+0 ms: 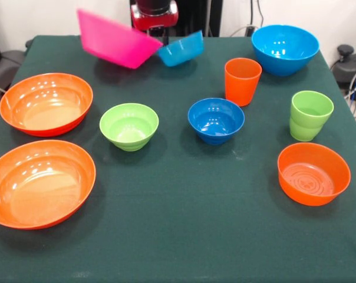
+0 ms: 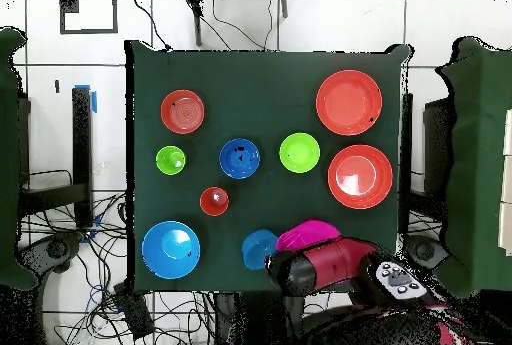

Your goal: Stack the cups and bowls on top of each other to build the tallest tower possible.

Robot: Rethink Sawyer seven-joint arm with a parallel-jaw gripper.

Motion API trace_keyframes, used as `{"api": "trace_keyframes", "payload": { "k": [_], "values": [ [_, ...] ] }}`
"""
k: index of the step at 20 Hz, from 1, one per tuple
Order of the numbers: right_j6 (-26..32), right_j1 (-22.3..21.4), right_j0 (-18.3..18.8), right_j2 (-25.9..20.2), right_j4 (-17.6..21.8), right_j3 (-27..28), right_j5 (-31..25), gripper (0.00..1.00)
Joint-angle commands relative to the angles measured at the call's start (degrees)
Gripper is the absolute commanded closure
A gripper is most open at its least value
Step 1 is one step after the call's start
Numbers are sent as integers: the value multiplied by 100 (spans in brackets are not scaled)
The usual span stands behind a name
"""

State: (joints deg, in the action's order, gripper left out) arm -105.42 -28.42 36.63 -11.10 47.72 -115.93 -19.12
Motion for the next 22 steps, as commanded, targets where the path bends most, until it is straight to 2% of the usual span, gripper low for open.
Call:
{"api": "trace_keyframes", "payload": {
  "k": [1, 5, 9, 10, 22],
  "values": [
    [-341, 783, -306, 84, 545, 844, 660, 0],
    [-268, 804, -308, 99, 527, 870, 664, 0],
    [-24, 813, -136, -57, 308, 844, 273, 0],
    [33, 816, -91, -98, 273, 836, 201, 100],
    [93, 786, -54, -147, 201, 798, 94, 100]
  ]
}}
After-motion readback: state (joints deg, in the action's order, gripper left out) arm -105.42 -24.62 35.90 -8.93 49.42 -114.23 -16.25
